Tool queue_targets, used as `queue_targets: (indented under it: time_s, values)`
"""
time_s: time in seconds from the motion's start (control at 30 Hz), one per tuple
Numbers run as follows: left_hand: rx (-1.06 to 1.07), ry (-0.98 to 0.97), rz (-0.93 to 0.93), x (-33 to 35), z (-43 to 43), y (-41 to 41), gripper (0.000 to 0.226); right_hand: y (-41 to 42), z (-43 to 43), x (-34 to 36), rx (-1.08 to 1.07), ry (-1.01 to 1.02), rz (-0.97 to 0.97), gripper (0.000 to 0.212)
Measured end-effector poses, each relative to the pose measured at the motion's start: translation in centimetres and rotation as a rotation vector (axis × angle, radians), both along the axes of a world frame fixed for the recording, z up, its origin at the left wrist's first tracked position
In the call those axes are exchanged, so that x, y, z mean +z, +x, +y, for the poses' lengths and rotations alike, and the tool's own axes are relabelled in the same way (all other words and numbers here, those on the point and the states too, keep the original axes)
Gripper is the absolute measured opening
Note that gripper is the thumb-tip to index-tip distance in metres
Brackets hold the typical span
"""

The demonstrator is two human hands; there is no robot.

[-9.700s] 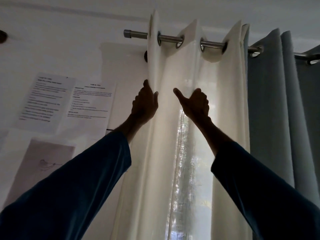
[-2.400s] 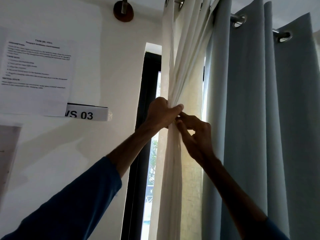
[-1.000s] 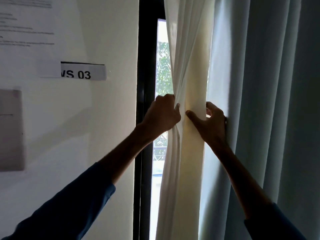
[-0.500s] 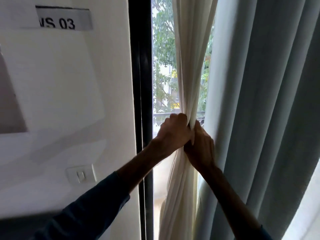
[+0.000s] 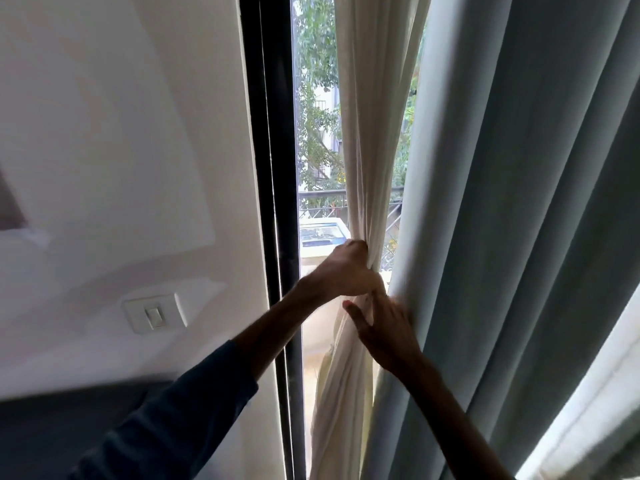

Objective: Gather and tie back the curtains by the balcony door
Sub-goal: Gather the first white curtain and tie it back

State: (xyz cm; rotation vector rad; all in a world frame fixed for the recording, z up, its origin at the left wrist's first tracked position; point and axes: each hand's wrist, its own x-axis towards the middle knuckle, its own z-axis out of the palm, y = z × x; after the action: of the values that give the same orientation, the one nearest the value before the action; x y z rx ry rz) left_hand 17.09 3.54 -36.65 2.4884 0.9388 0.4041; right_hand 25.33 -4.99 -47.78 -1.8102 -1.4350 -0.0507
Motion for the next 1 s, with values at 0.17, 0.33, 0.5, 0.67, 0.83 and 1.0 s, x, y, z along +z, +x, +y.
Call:
queue_targets:
  time_s: [0.17,0.33,0.5,0.67,0.83,1.0]
  values:
    - [-0.161,0.019,0.102,-0.6,1.3,-1.1,0.038,2.8,0.5,1.3,-0.025,-0.011,0.045,0.037]
    - [-0.027,0.151,-0.061,-4.6,4.0,-1.9,0.048,3.8,0.6,1.0,0.048,0.022,0.117,0.028]
    - [-0.002,0.135,-0.355,-9.0,4.9,-2.1,0.044,2.7,0.8,0.0,0.013,0.082,0.142,0.027]
    - [-0.022,0.068,-0.538,-12.1,5.8,-3.1,0.042,3.0,1.0,-2.2,0.056,0.054,0.175,0.021]
    - [0.076,0.043,-0.495,-15.7,4.8,-4.8,0.023,3.3,1.4,-3.7,-0.093,0.122,0.133,0.023]
    - [0.042,-0.019,-0.466,-19.8,2.1,-6.2,0.011,1.6,0.9,-6.2,-0.165,0.167,0.134,0.036]
